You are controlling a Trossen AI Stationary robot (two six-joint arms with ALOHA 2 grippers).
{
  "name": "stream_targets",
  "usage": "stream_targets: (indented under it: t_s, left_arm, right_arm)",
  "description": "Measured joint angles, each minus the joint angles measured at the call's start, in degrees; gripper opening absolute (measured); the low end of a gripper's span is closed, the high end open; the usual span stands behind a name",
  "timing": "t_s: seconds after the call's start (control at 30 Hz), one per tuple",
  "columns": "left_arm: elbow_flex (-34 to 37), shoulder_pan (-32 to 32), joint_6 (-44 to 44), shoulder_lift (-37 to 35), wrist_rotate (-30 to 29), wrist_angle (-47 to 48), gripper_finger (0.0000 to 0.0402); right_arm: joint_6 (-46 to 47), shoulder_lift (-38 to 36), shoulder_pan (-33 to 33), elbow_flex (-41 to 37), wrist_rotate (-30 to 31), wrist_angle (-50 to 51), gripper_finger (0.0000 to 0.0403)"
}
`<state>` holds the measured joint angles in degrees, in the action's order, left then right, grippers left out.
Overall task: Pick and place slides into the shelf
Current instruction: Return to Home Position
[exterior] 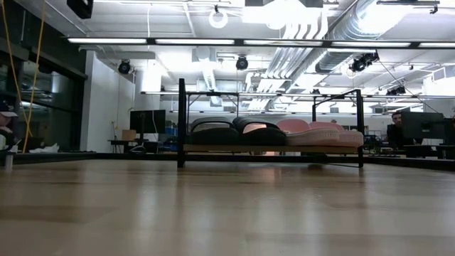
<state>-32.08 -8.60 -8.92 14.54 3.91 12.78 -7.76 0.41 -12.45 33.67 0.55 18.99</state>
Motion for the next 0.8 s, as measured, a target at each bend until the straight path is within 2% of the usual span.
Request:
stream_targets:
  t_s: [0.1,0.27,0.53,0.67,0.8]
  left_arm:
    - [2.20,-0.02,-0.38,-2.01,0.82,-0.23,0.0002]
    - [6.33,-0.02,-0.53,-6.06,0.78,-1.58,0.0001]
    - [15.76,0.00,-1.90,-13.83,1.89,-10.37,0.0001]
    - [19.64,0.00,-2.75,-14.14,2.40,-13.07,0.0001]
    - [22.47,0.00,-2.96,-14.23,3.31,-17.08,0.0000]
  right_arm:
    - [-0.25,-0.11,0.00,-2.92,-0.14,-6.41,0.0000]
    - [-0.86,-0.12,0.00,-5.57,-0.66,-10.20,0.0000]
    - [-0.39,-0.13,0.00,-13.02,-2.59,-18.74,0.0000]
    - [-1.76,-0.13,0.00,-17.23,-2.24,-25.80,0.0000]
    - [-2.64,-0.12,0.00,-19.95,-1.12,-28.27,0.0000]
